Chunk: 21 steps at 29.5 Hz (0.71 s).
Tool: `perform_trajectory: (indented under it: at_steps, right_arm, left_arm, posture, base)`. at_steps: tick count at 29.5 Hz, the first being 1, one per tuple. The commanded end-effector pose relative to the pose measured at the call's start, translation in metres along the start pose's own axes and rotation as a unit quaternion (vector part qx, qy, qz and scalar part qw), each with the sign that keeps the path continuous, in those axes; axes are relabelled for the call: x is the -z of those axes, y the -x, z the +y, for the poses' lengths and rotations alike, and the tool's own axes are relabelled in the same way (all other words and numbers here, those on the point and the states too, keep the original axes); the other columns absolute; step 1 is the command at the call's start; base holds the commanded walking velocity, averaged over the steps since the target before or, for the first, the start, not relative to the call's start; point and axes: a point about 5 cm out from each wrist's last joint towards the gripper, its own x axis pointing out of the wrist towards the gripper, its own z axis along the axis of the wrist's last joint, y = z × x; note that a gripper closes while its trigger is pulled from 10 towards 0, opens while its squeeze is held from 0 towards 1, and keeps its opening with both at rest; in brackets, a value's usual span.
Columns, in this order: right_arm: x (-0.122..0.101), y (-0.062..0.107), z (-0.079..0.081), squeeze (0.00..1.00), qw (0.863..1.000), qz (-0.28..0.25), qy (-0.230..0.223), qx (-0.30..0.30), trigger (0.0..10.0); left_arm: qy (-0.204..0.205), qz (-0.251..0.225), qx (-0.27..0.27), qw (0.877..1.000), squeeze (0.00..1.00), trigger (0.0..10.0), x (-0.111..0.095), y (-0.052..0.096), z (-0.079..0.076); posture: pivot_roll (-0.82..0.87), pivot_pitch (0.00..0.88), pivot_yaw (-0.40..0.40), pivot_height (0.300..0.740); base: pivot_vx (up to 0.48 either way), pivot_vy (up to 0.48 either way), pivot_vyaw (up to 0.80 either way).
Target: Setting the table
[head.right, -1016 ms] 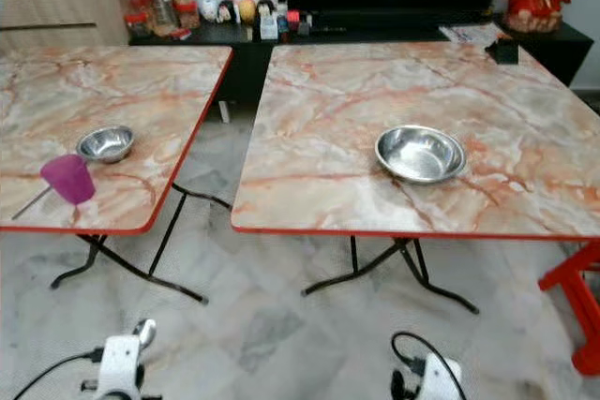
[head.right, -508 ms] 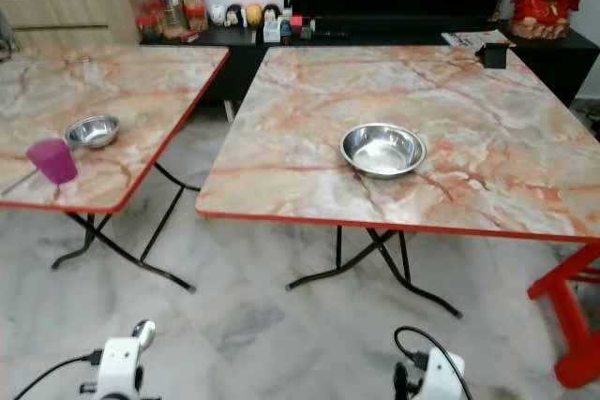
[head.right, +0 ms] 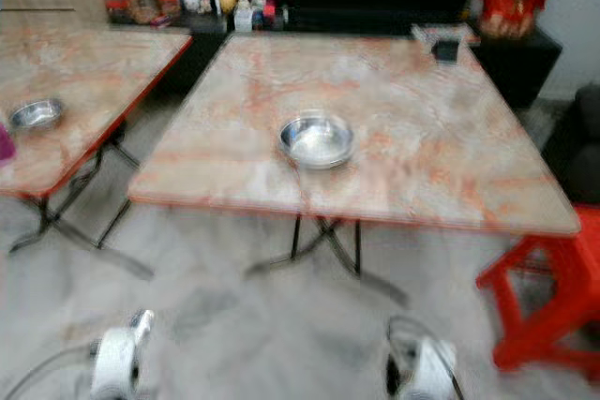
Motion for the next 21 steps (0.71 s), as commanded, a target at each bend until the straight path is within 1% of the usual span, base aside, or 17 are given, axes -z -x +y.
perform_trajectory:
  at_steps: [1, 10, 16, 21]
  right_arm:
    - [-0.0056, 0.0, -0.0098, 0.0, 1.0, -0.01, -0.002, 0.015, 10.0]
    - [-0.0057, 0.0008, -0.0115, 0.0, 1.0, -0.017, -0.012, 0.021, 10.0]
    - [-0.0013, 0.0033, -0.0153, 0.0, 0.999, -0.014, -0.013, 0.026, 10.0]
    - [-0.0002, 0.0048, -0.0191, 0.0, 0.999, -0.016, -0.016, 0.031, 10.0]
  left_arm:
    - [0.006, -0.004, 0.005, 1.0, 0.0, 10.0, -0.0032, -0.001, -0.0052]
    - [0.004, -0.008, 0.01, 1.0, 0.0, 10.0, -0.0069, -0.0025, -0.0077]
    - [0.003, -0.011, 0.016, 1.0, 0.0, 10.0, -0.0094, -0.0034, -0.0093]
    - [0.005, -0.009, 0.019, 1.0, 0.0, 10.0, -0.0093, -0.0034, -0.0108]
  posture:
    - [-0.07, 0.0, 0.019, 0.74]
    - [-0.07, 0.0, 0.027, 0.74]
    - [-0.08, 0.0, 0.032, 0.74]
    - [-0.09, 0.0, 0.036, 0.74]
  base:
    - [0.0, -0.398, 0.0]
    - [0.0, -0.396, 0.0]
    - [0.0, -0.372, 0.0]
    - [0.0, 0.0, 0.0]
